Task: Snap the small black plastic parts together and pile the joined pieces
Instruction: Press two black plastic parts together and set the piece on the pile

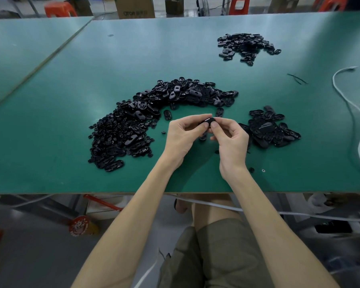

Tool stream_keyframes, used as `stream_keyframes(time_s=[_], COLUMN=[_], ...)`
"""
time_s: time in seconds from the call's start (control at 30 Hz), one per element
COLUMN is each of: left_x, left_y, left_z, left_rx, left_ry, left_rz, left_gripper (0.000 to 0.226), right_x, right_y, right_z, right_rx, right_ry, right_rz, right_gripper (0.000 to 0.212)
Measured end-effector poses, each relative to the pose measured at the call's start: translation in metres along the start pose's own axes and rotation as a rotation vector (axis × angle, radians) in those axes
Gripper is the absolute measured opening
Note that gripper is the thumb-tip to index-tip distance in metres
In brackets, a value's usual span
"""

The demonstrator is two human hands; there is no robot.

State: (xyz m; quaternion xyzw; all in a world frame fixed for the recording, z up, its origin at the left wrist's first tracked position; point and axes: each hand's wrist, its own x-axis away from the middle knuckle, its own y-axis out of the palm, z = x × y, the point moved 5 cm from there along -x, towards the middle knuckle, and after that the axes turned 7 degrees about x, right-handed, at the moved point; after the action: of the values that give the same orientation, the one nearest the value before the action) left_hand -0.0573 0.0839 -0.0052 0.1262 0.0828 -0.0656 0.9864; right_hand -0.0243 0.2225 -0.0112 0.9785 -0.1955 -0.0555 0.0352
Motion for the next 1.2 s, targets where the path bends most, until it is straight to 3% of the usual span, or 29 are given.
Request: stream_keyframes(time_s=[0.87,1.2], left_x=[-0.0005,-0.0005], left_y=[-0.0054,-0.0027], left_z=[-0.0018,-0.0016], left_rx=[-0.031,0.013], left_ry=[-0.026,-0.032], left_rz=[0.100,0.022], left_gripper=[0.024,0.022], right_x=[-0.0004,-0.0016], right_y=[0.0040,0.0012], right_z=[0.0029,0.0025], right_rx=[0.042,0.016], right_ry=[0.043,0.026], right_rz=[-0.045,0.000], right_gripper=[0.010,0.010])
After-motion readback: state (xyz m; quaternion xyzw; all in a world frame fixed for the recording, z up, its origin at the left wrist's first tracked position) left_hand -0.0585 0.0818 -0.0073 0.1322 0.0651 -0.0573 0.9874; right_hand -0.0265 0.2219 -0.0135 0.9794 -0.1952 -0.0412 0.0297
